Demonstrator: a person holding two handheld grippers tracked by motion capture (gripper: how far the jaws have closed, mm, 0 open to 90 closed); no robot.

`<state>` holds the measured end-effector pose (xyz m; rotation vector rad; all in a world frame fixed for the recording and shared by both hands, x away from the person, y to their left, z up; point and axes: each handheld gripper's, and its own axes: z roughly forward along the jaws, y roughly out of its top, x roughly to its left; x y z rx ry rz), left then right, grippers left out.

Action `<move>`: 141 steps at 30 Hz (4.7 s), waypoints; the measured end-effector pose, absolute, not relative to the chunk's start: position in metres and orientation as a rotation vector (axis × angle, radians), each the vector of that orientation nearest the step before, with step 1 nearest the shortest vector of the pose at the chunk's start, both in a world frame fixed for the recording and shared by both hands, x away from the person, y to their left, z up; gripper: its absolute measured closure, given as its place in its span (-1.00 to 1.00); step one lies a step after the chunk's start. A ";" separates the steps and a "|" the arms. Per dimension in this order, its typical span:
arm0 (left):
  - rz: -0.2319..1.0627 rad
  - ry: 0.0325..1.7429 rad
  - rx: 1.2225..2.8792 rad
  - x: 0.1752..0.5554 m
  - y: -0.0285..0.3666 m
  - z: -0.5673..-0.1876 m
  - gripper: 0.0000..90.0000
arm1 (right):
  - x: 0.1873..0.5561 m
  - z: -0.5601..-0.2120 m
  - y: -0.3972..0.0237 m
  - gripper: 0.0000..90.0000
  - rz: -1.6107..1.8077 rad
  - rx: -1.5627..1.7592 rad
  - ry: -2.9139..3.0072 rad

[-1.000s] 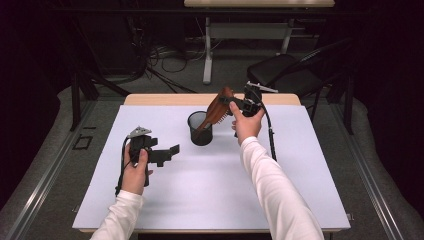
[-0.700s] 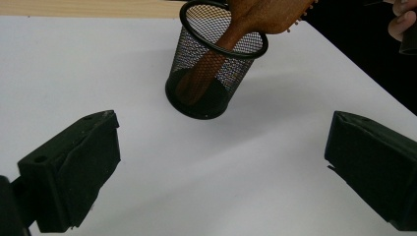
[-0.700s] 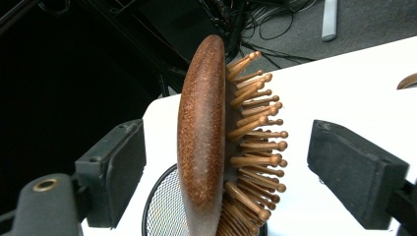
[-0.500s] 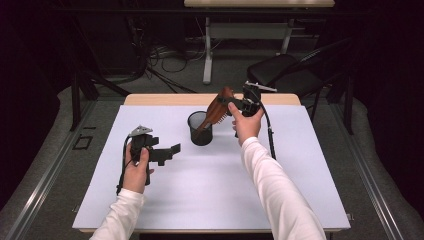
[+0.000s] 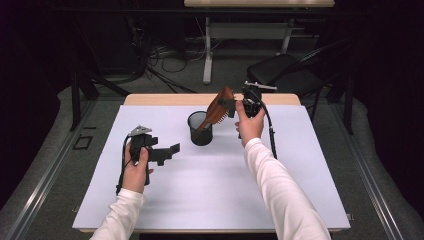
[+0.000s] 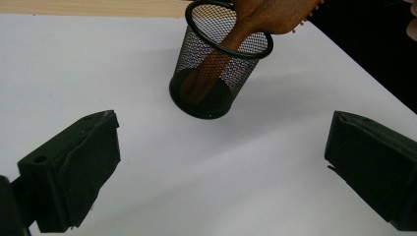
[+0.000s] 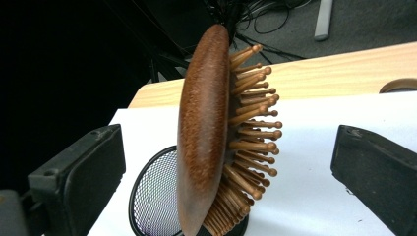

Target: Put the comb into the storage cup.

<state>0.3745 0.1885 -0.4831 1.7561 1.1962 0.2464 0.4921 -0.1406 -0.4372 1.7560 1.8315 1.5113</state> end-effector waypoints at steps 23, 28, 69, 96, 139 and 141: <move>0.235 1.191 1.753 0.375 0.192 -0.482 -0.99 | 0.488 -0.430 -0.146 -1.00 1.511 1.693 1.847; 0.236 1.192 1.750 0.374 0.194 -0.481 -0.99 | 0.486 -0.428 -0.149 -1.00 1.500 1.673 1.869; 0.232 1.173 1.773 0.373 0.204 -0.475 -0.99 | 0.454 -0.415 -0.179 -0.98 1.204 1.408 2.036; 0.252 1.158 1.814 0.370 0.203 -0.469 -0.99 | 0.417 -0.429 -0.210 -0.99 1.209 1.380 2.060; 0.243 1.106 1.816 0.348 0.224 -0.487 -0.99 | 0.348 -0.481 -0.238 -0.97 1.241 1.341 2.063; 0.245 1.104 1.815 0.348 0.224 -0.487 -0.99 | 0.345 -0.484 -0.238 -0.97 1.251 1.347 2.064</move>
